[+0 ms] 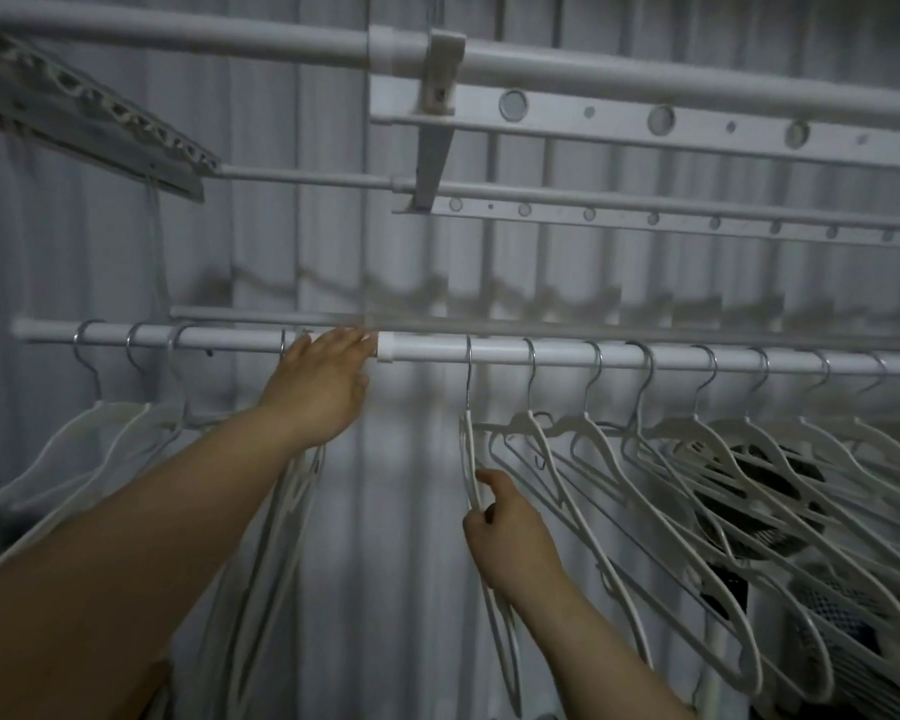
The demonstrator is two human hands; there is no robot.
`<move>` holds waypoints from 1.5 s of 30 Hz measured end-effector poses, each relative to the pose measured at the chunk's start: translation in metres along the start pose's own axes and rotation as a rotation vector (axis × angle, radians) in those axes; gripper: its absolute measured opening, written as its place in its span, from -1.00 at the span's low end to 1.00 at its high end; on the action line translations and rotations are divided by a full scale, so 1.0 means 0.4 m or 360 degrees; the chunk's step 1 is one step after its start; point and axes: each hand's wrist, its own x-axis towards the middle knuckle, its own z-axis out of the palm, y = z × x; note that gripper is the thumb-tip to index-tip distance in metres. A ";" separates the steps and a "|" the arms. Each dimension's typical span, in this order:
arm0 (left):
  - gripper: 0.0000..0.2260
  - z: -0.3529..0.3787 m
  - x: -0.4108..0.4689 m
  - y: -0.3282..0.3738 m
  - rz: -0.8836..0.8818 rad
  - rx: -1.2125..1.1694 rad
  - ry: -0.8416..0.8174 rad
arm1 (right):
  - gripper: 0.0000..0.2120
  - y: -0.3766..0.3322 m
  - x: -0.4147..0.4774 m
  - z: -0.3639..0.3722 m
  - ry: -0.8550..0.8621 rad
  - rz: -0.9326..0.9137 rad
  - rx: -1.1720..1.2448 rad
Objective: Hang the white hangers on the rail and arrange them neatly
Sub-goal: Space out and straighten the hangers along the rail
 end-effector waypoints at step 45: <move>-0.56 -0.016 -0.033 -0.305 0.0294 -0.0126 0.0066 | -0.70 -0.247 -0.069 0.227 0.0051 0.0246 0.0419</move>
